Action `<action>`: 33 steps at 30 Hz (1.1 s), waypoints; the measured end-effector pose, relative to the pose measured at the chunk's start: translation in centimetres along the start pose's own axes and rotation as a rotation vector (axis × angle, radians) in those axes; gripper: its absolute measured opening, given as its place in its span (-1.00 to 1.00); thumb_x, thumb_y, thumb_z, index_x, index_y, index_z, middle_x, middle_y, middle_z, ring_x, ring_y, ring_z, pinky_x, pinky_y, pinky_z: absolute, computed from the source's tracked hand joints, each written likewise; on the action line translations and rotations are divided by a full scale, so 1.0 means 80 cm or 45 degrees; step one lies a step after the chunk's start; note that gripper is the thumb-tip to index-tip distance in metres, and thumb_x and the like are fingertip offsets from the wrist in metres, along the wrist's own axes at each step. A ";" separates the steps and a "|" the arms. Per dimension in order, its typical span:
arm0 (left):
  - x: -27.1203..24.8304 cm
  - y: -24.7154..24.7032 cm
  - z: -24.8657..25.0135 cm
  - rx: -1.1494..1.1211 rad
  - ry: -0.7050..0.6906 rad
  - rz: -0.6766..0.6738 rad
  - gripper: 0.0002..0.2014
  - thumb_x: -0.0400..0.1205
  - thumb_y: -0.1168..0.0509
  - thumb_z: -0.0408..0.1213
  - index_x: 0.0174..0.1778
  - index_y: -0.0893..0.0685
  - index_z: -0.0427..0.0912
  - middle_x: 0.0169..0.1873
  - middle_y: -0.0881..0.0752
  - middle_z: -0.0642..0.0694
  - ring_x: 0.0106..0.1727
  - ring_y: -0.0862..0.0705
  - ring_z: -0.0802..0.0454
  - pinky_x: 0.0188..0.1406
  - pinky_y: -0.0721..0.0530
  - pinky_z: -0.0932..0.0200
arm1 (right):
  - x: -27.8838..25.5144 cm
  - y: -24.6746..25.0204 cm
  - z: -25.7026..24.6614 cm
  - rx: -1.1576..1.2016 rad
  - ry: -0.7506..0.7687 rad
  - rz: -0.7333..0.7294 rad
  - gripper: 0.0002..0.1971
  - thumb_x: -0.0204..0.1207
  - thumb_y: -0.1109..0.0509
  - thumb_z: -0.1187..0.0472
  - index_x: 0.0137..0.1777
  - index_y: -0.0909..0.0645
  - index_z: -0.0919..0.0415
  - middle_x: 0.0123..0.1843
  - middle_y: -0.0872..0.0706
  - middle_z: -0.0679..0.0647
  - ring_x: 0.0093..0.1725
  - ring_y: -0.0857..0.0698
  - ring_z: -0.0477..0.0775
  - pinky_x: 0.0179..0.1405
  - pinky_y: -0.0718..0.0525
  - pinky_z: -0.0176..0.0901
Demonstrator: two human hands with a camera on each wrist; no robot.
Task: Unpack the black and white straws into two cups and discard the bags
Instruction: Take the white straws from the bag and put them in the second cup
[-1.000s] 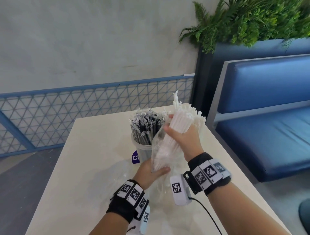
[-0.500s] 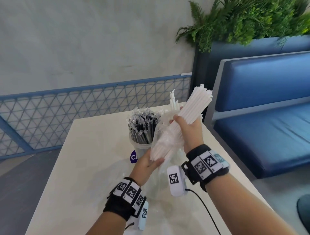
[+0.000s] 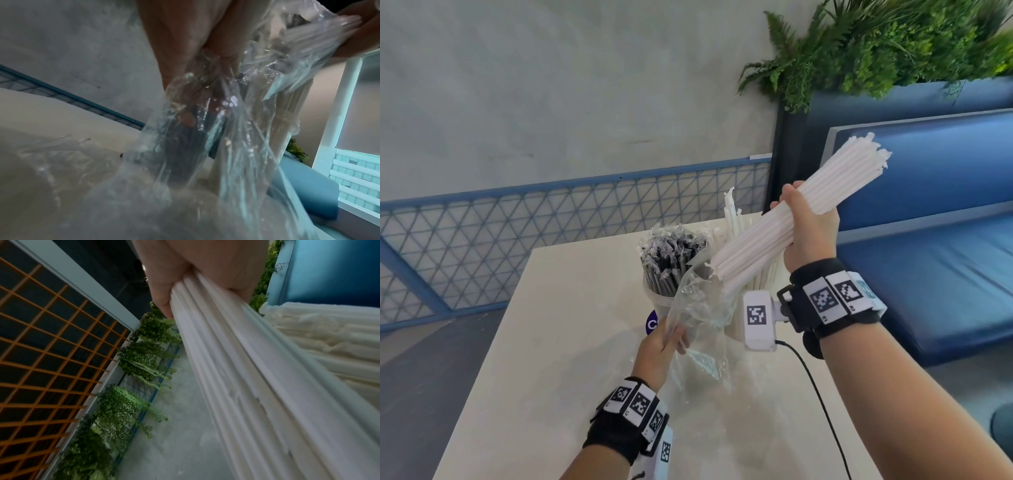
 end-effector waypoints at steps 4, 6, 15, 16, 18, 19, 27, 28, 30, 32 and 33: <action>-0.003 0.003 -0.010 0.008 0.036 0.090 -0.77 0.71 -0.14 -0.24 -0.25 -0.57 -0.14 -0.39 -0.66 -0.03 -0.40 -0.61 0.20 -0.10 -0.56 0.14 | 0.011 0.006 -0.010 -0.067 0.089 0.080 -0.79 0.39 -0.46 0.29 -0.01 -0.55 0.22 -0.24 -0.61 0.02 -0.18 -0.67 0.05 0.01 -0.72 0.07; -0.004 0.007 -0.012 -0.025 0.042 0.141 -0.78 0.71 -0.13 -0.27 -0.24 -0.57 -0.13 -0.37 -0.67 -0.03 -0.39 -0.62 0.20 -0.12 -0.54 0.14 | 0.016 0.009 -0.018 -0.112 0.119 0.115 -0.75 0.33 -0.49 0.22 -0.01 -0.56 0.16 -0.19 -0.62 0.03 -0.10 -0.68 0.12 0.09 -0.72 0.18; -0.002 -0.004 0.028 -0.314 -0.099 0.215 -0.80 0.70 -0.12 -0.29 -0.18 -0.59 -0.14 -0.31 -0.67 -0.11 -0.23 -0.65 -0.01 -0.09 -0.63 0.08 | -0.009 -0.018 0.003 -0.472 0.307 -0.091 -0.78 0.40 -0.51 0.25 -0.02 -0.58 0.28 -0.24 -0.63 -0.08 -0.20 -0.66 -0.13 -0.20 -0.69 -0.35; -0.002 -0.005 0.031 -0.335 -0.108 0.216 -0.81 0.70 -0.12 -0.29 -0.17 -0.60 -0.13 -0.30 -0.68 -0.10 -0.22 -0.65 -0.01 -0.07 -0.64 0.07 | -0.011 -0.019 0.009 -0.503 0.298 -0.116 -0.80 0.41 -0.51 0.23 -0.04 -0.60 0.25 -0.25 -0.64 -0.10 -0.21 -0.65 -0.15 -0.21 -0.68 -0.36; -0.003 -0.005 0.038 -0.377 -0.124 0.217 -0.82 0.70 -0.12 -0.30 -0.15 -0.60 -0.13 -0.30 -0.68 -0.11 -0.21 -0.66 -0.01 -0.07 -0.64 0.08 | -0.015 -0.020 0.018 -0.548 0.297 -0.146 -0.84 0.42 -0.49 0.23 -0.05 -0.62 0.20 -0.25 -0.64 -0.16 -0.21 -0.65 -0.23 -0.16 -0.67 -0.32; -0.004 -0.005 0.040 -0.389 -0.131 0.213 -0.82 0.70 -0.11 -0.30 -0.15 -0.59 -0.13 -0.30 -0.67 -0.11 -0.22 -0.65 0.00 -0.08 -0.63 0.08 | -0.016 -0.019 0.019 -0.547 0.302 -0.143 -0.85 0.43 -0.49 0.23 -0.05 -0.63 0.20 -0.25 -0.65 -0.17 -0.22 -0.66 -0.27 -0.15 -0.67 -0.33; 0.001 -0.004 0.047 -0.413 -0.109 0.212 -0.80 0.69 -0.13 -0.25 -0.19 -0.61 -0.06 -0.36 -0.71 0.04 -0.22 -0.68 0.05 0.06 -0.62 -0.13 | -0.005 -0.014 -0.013 -0.425 0.415 -0.263 -0.80 0.33 -0.42 0.31 -0.21 -0.62 -0.05 -0.24 -0.69 -0.15 -0.19 -0.68 -0.11 -0.08 -0.70 -0.10; 0.003 -0.006 0.049 -0.411 -0.103 0.211 -0.80 0.70 -0.12 -0.25 -0.20 -0.60 -0.06 -0.37 -0.71 0.05 -0.22 -0.68 0.06 0.08 -0.62 -0.14 | -0.003 -0.014 -0.009 -0.489 0.392 -0.284 -0.83 0.31 -0.41 0.28 -0.20 -0.63 -0.03 -0.22 -0.69 -0.10 -0.17 -0.69 -0.05 -0.05 -0.70 -0.05; 0.007 -0.011 0.053 -0.406 -0.100 0.202 -0.78 0.71 -0.11 -0.27 -0.21 -0.60 -0.07 -0.39 -0.71 0.06 -0.22 -0.67 0.04 0.10 -0.62 -0.16 | -0.001 -0.015 0.003 -0.624 0.370 -0.292 -0.87 0.29 -0.42 0.22 -0.15 -0.64 0.08 -0.20 -0.69 -0.03 -0.12 -0.69 0.03 -0.02 -0.73 0.04; 0.010 -0.016 0.057 -0.404 -0.109 0.185 -0.77 0.72 -0.11 -0.28 -0.22 -0.59 -0.08 -0.39 -0.71 0.06 -0.22 -0.66 0.03 0.09 -0.62 -0.15 | 0.001 -0.014 0.013 -0.688 0.362 -0.262 -0.84 0.34 -0.45 0.25 -0.08 -0.66 0.21 -0.19 -0.69 0.02 -0.11 -0.69 0.05 -0.02 -0.73 0.06; 0.010 -0.018 0.059 -0.405 -0.113 0.178 -0.78 0.72 -0.11 -0.28 -0.21 -0.59 -0.09 -0.39 -0.70 0.06 -0.23 -0.66 0.04 0.07 -0.62 -0.12 | 0.002 -0.015 0.016 -0.690 0.356 -0.250 -0.84 0.36 -0.45 0.29 -0.06 -0.65 0.23 -0.20 -0.68 0.01 -0.12 -0.69 0.04 -0.03 -0.73 0.03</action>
Point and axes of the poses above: each hand's wrist, its own x-axis towards the middle knuckle, its own y-axis out of the back of the hand, z = x × y, the point moved 3 cm from there along x, towards the middle knuckle
